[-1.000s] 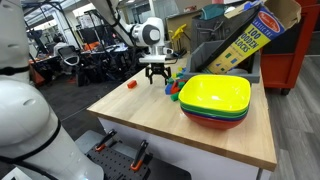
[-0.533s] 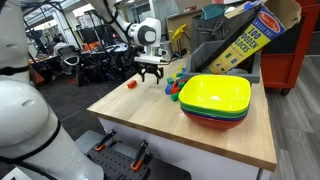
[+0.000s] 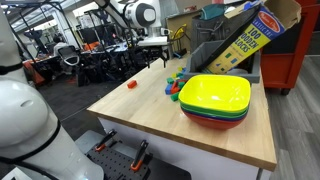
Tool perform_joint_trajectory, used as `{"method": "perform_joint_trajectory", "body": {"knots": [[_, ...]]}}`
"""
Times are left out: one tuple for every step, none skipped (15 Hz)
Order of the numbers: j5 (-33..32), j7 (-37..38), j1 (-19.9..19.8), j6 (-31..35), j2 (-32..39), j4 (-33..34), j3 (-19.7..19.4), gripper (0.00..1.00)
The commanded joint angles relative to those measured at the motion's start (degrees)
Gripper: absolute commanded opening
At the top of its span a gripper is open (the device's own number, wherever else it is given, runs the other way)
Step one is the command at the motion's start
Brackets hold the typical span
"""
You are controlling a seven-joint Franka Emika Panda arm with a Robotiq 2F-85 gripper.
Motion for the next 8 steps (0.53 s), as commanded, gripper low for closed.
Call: {"method": "perform_joint_trajectory", "body": {"knots": [[-2.65, -5.13, -0.23, -0.28, 0.4, 2.7, -0.77, 1.0], [-4.38, -1.81, 0.44, -1.14, 0.77, 3.68, -1.39, 1.0], [-6.47, 0.61, 0.93, -1.77, 0.57, 3.97, -1.88, 1.0], [-6.13, 0.19, 0.72, -2.45, -0.37, 3.6, -1.61, 1.0], [-4.69, 0.3, 0.5, -3.1, -1.84, 2.73, -1.13, 1.0], [-2.09, -0.17, 0.13, -4.65, -4.0, 1.35, -0.66, 1.0], [-0.53, 0.23, 0.1, -5.83, -5.07, 0.78, -0.61, 1.0], [-2.62, -0.57, 0.53, -2.93, -1.2, 2.57, -1.04, 1.0]]}}
